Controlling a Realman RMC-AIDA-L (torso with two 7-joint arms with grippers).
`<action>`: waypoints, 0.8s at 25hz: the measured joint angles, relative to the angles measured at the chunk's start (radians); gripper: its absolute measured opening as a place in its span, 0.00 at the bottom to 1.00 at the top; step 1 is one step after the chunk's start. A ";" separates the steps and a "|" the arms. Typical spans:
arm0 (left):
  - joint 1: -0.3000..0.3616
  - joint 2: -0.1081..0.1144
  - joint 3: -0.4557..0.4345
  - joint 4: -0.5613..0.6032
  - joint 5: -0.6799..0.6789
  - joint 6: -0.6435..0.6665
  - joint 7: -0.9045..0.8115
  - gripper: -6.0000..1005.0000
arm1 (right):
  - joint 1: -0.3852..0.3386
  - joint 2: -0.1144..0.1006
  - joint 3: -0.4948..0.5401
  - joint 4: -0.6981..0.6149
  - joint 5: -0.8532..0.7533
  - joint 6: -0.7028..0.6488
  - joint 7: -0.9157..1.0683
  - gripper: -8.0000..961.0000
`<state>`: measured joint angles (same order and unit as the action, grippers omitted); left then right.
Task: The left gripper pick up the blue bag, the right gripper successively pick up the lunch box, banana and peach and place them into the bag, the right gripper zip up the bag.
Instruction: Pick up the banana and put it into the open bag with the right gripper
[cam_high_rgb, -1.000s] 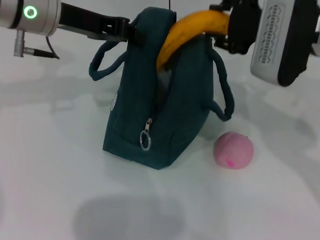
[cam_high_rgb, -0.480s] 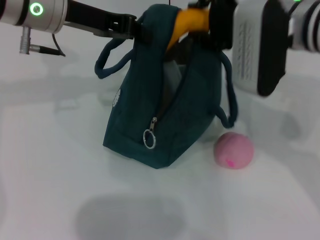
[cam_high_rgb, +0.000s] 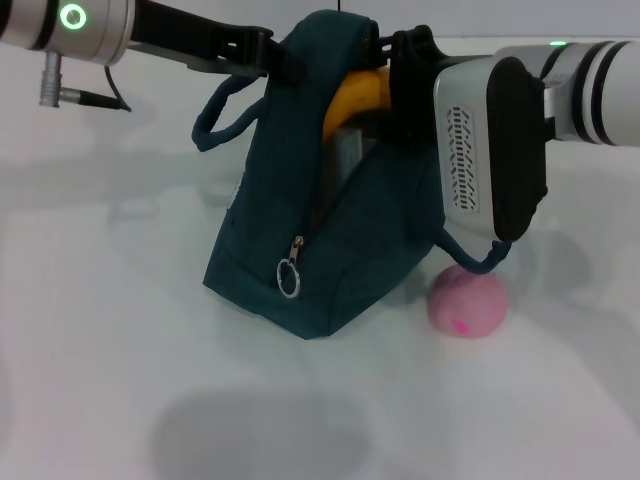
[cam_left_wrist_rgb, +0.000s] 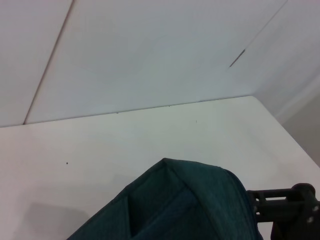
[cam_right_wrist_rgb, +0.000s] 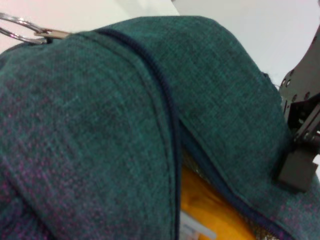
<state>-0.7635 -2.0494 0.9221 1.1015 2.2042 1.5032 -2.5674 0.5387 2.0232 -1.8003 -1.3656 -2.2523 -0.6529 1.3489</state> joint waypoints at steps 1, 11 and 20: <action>0.000 0.000 0.000 0.000 0.000 0.000 0.001 0.05 | -0.001 0.000 0.000 0.001 0.009 0.002 0.000 0.48; 0.003 0.000 0.002 -0.003 0.000 -0.001 0.005 0.05 | -0.034 0.002 -0.044 0.019 0.071 0.122 -0.002 0.52; 0.007 0.000 0.004 -0.004 0.000 -0.003 0.008 0.06 | -0.066 0.001 -0.026 0.031 0.206 0.182 -0.002 0.61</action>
<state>-0.7561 -2.0498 0.9264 1.0978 2.2043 1.5000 -2.5595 0.4727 2.0237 -1.8264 -1.3350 -2.0462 -0.4704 1.3466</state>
